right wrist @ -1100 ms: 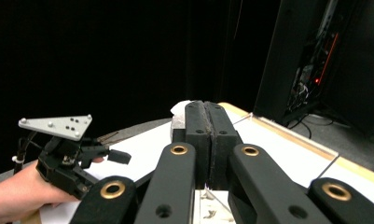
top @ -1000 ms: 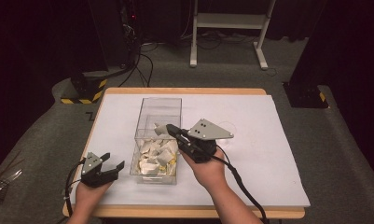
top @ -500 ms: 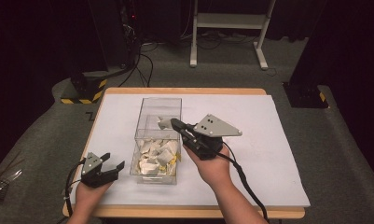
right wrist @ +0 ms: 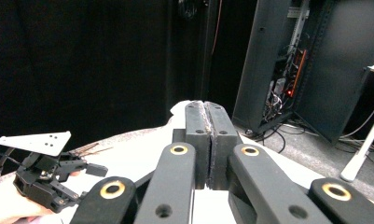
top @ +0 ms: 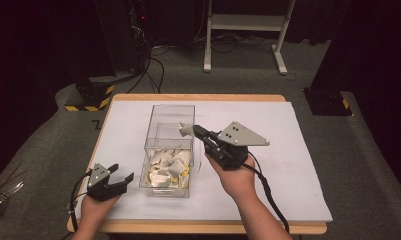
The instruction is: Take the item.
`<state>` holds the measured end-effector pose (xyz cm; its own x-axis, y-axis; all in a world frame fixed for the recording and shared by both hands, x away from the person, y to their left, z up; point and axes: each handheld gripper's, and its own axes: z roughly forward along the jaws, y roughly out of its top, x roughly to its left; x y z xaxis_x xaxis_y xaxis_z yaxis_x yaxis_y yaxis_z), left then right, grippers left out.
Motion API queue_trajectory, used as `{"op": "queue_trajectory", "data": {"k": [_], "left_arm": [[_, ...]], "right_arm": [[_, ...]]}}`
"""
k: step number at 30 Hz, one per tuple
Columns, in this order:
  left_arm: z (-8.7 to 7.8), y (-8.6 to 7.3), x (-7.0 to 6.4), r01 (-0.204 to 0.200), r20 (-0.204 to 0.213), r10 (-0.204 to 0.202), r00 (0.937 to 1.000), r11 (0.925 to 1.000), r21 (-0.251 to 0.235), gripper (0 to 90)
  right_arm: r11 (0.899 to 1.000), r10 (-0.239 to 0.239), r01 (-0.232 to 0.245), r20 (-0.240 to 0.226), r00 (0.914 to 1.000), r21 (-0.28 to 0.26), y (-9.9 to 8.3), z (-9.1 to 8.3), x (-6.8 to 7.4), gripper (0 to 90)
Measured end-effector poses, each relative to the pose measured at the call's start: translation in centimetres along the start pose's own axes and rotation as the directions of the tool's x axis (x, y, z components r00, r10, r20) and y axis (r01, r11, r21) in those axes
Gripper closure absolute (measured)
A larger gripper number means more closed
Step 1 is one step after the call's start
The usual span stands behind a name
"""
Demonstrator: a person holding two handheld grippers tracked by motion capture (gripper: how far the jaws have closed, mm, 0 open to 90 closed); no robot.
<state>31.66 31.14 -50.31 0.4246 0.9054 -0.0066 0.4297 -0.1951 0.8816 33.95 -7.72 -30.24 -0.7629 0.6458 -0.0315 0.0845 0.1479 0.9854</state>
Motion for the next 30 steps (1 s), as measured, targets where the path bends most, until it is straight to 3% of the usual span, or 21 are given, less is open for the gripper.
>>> {"op": "queue_trajectory", "data": {"k": [30], "left_arm": [[-0.1, 0.0, -0.1, -0.006, -0.001, 0.006, 1.0000, 1.0000, -0.002, 27.5]], "right_arm": [[0.999, 0.024, -0.028, 0.120, 0.9925, 0.037, -2.0, -2.2, -4.2, 89.1]]}}
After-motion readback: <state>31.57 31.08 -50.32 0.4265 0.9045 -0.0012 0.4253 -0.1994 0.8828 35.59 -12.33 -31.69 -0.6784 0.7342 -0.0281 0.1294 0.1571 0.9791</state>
